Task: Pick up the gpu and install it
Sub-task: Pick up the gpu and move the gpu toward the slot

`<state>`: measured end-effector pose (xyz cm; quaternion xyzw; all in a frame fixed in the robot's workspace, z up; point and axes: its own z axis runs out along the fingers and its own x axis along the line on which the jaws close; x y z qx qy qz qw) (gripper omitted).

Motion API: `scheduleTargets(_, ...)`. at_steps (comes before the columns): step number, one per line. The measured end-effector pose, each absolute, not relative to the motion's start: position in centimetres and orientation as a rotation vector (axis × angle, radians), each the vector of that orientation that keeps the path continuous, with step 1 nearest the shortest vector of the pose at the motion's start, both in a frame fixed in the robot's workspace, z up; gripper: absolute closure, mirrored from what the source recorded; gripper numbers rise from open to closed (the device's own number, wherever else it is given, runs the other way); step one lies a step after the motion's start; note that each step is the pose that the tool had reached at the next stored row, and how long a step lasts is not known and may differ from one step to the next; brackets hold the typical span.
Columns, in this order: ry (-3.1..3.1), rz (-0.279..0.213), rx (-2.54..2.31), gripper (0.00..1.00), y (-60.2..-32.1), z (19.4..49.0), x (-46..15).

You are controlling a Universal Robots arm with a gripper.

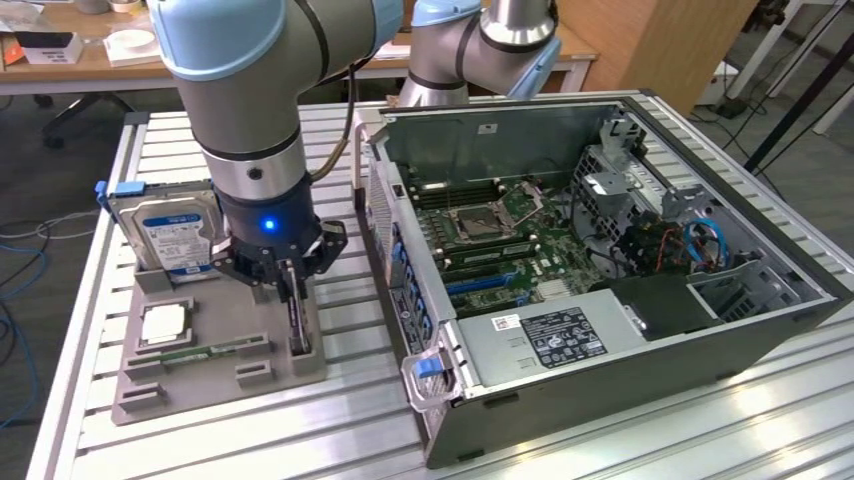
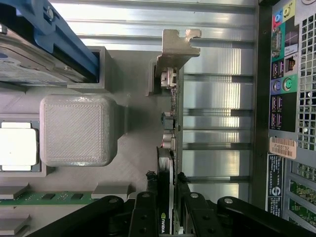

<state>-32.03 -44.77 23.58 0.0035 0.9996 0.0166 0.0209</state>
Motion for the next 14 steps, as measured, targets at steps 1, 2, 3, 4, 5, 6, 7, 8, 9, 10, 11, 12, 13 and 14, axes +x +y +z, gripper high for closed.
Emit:
scheduleTargets(1, 3.099, 0.052, 0.011, 0.74, -44.77, 23.58, -32.03)
scheduleTargets(2, 3.099, 0.052, 0.011, 0.74, -44.77, 23.58, -32.03)
scheduleTargets(3, 3.099, 0.051, 0.011, 0.74, -44.77, 23.58, -32.03)
scheduleTargets(4, 3.099, 0.051, 0.011, 0.74, -44.77, 23.58, -32.03)
scheduleTargets(5, 3.099, 0.052, 0.011, 0.74, -44.77, 23.58, -32.03)
scheduleTargets(6, 3.099, 0.052, 0.011, 0.74, -44.77, 23.58, -32.03)
scheduleTargets(7, 3.099, 0.052, 0.011, 0.74, -44.77, 23.58, -32.03)
scheduleTargets(8, 3.099, 0.052, 0.011, 0.74, -44.77, 23.58, -32.03)
scheduleTargets(9, 3.099, 0.052, 0.011, 0.74, -44.77, 23.58, -32.03)
scheduleTargets(10, 3.099, 0.051, 0.011, 0.74, -44.77, 23.58, -32.03)
scheduleTargets(11, 3.099, 0.052, 0.011, 0.74, -44.77, 23.58, -32.03)
scheduleTargets(12, 3.099, 0.052, 0.011, 0.74, -44.77, 23.58, -32.03)
scheduleTargets(13, 3.099, 0.052, 0.011, 0.74, -44.77, 23.58, -32.03)
scheduleTargets(14, 3.099, 0.052, 0.011, 0.74, -44.77, 23.58, -32.03)
